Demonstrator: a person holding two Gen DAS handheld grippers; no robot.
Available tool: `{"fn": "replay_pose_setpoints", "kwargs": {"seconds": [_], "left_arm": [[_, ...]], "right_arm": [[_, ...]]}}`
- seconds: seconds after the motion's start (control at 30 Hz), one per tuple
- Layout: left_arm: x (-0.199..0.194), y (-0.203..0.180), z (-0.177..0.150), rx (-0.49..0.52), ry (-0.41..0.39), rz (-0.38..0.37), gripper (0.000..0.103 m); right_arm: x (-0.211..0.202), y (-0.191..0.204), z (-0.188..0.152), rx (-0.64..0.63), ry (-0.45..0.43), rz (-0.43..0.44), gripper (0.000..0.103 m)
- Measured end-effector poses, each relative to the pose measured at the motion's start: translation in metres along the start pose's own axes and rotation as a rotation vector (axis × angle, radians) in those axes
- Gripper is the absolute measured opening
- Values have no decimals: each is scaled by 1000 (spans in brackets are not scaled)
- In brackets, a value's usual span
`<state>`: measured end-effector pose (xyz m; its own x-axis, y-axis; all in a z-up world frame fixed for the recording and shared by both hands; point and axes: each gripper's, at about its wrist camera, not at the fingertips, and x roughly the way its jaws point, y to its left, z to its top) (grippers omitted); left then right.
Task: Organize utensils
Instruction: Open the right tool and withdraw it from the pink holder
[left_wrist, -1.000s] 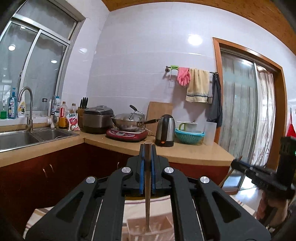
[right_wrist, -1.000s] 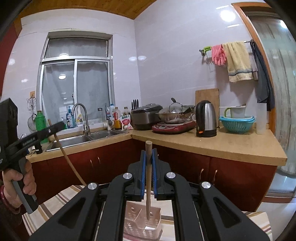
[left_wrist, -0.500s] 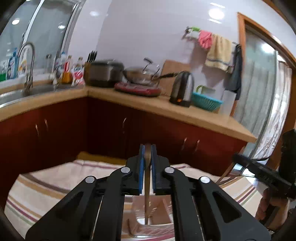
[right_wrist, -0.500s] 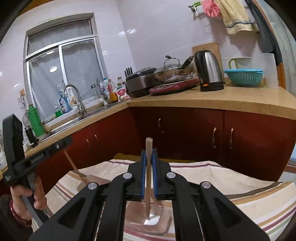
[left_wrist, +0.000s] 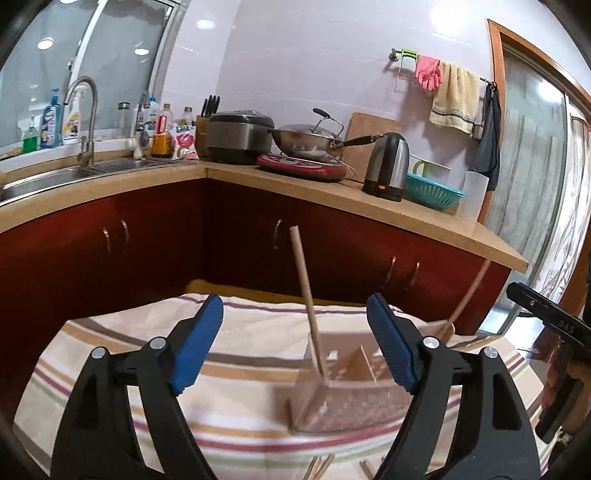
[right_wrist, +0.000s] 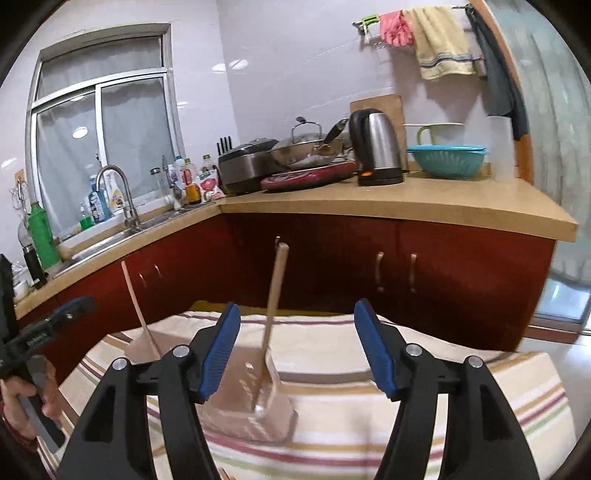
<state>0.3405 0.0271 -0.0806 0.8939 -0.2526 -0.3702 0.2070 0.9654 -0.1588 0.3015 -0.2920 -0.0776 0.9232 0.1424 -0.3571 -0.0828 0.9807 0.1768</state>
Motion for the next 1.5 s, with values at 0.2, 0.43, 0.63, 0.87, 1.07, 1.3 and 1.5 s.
{"fn": "replay_pose_setpoints", "kwargs": {"seconds": [0.2, 0.43, 0.63, 0.87, 1.07, 1.3, 1.5], "left_arm": [[-53, -9, -33, 51, -26, 37, 80], [-108, -29, -94, 109, -19, 58, 80], [-139, -38, -141, 101, 18, 55, 80], [-158, -51, -187, 129, 64, 40, 77], [-162, -61, -218, 137, 115, -4, 70], [-157, -72, -243, 162, 164, -25, 63], [-150, -74, -254, 164, 204, -31, 58]], "right_arm": [[-53, 8, -35, -43, -15, -47, 64], [-102, 26, -102, -104, -3, -48, 63], [-128, 39, -165, -124, 52, -15, 54], [-143, 52, -224, -176, 131, 67, 45], [-143, 59, -250, -207, 176, 112, 38], [-141, 61, -264, -211, 210, 114, 27], [-142, 59, -267, -208, 226, 127, 8]]}}
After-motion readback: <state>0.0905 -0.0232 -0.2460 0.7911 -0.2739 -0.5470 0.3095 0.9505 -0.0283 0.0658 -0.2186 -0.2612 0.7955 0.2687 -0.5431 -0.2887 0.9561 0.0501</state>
